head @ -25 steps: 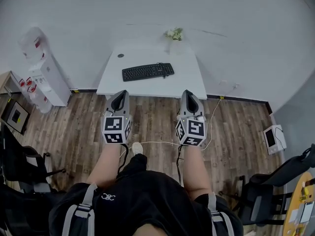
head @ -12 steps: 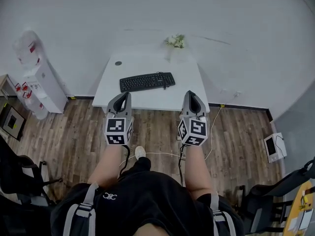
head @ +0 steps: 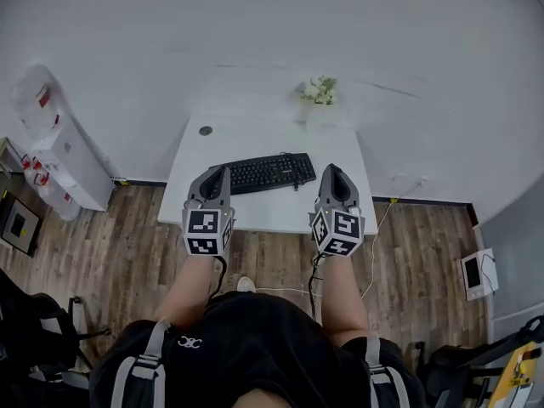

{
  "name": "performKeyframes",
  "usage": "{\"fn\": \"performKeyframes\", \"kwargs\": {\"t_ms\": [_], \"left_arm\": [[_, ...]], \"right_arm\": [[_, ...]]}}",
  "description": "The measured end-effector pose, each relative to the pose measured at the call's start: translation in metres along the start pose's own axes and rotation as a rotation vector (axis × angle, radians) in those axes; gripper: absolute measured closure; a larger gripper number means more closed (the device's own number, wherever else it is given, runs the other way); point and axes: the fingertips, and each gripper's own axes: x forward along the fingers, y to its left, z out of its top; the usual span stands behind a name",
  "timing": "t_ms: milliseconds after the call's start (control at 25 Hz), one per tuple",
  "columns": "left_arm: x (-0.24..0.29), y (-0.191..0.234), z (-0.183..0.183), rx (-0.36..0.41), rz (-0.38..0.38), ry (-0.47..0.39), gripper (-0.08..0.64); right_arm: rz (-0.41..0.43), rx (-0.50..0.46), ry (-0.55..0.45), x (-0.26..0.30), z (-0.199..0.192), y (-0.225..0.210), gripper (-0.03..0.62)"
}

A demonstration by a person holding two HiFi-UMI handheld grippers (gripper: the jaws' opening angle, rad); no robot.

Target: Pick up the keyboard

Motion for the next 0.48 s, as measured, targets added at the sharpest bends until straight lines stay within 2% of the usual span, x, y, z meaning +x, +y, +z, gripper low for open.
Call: {"fn": "performKeyframes", "kwargs": {"t_ms": [240,480], "left_arm": [[0.086,0.055,-0.017,-0.026,0.001,0.030,0.549],[0.157,0.078,-0.037,-0.054,-0.034,0.067,0.549]], "right_arm": [[-0.002,-0.003,0.027,0.098,-0.020,0.004,0.594],[0.029,-0.014,0.091,0.167,-0.048,0.005,0.594]]}}
